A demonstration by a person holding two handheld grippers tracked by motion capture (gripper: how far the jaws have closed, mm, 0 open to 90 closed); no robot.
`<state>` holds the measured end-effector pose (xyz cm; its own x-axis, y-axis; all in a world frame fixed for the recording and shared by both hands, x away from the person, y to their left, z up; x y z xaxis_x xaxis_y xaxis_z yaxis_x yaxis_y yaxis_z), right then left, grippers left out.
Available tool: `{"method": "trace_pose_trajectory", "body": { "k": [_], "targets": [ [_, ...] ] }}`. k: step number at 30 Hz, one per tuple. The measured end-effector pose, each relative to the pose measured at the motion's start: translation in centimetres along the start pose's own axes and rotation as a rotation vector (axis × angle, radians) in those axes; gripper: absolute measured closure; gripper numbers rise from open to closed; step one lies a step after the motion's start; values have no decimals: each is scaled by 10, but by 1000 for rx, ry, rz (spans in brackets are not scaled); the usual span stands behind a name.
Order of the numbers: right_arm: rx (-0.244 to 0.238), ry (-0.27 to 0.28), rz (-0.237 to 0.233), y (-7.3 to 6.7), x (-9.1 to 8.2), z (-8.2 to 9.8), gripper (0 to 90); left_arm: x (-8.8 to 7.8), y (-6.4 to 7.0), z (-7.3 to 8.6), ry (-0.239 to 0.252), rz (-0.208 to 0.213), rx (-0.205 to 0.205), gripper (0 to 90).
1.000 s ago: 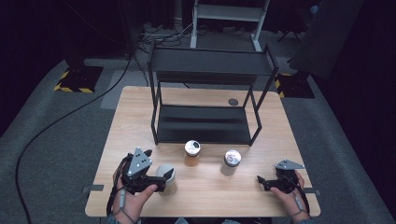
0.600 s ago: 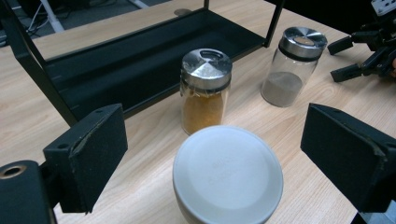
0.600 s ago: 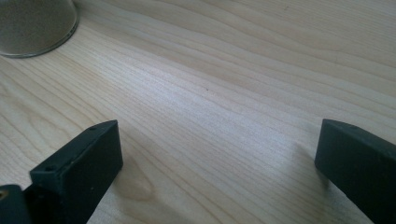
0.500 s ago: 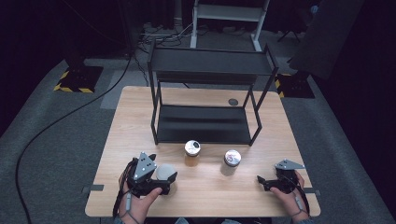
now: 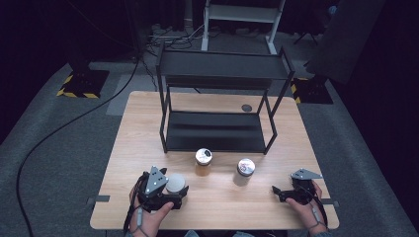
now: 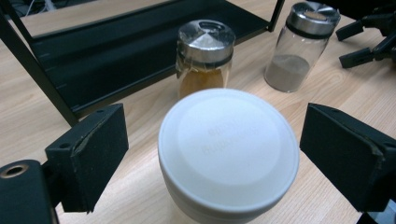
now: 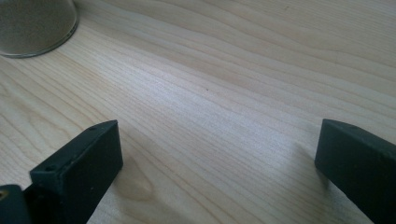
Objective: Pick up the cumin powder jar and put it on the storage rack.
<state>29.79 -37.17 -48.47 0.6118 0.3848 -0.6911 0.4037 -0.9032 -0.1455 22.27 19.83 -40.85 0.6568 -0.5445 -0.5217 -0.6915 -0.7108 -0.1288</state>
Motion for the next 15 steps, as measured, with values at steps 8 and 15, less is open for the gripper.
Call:
{"method": "trace_pose_trajectory", "body": {
  "k": [8, 15],
  "targets": [
    [0, 0, 0, 0, 0, 0, 6, 5, 4, 4, -16, -2, 8, 87],
    [0, 0, 0, 0, 0, 0, 7, 9, 6, 10, -33, -12, -2, 116]
  ]
}}
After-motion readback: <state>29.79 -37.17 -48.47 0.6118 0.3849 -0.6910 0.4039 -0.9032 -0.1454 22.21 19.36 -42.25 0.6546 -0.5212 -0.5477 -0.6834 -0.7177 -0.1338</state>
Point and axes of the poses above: each handheld gripper's, and its own axes: x roughly forward along the jaws, z roughly out of its underside, y roughly to its right, the point moved 5 cm from there along x, roughly forward along the jaws, and after that the axes turned 12 degrees about x, right-handed, at the moved point
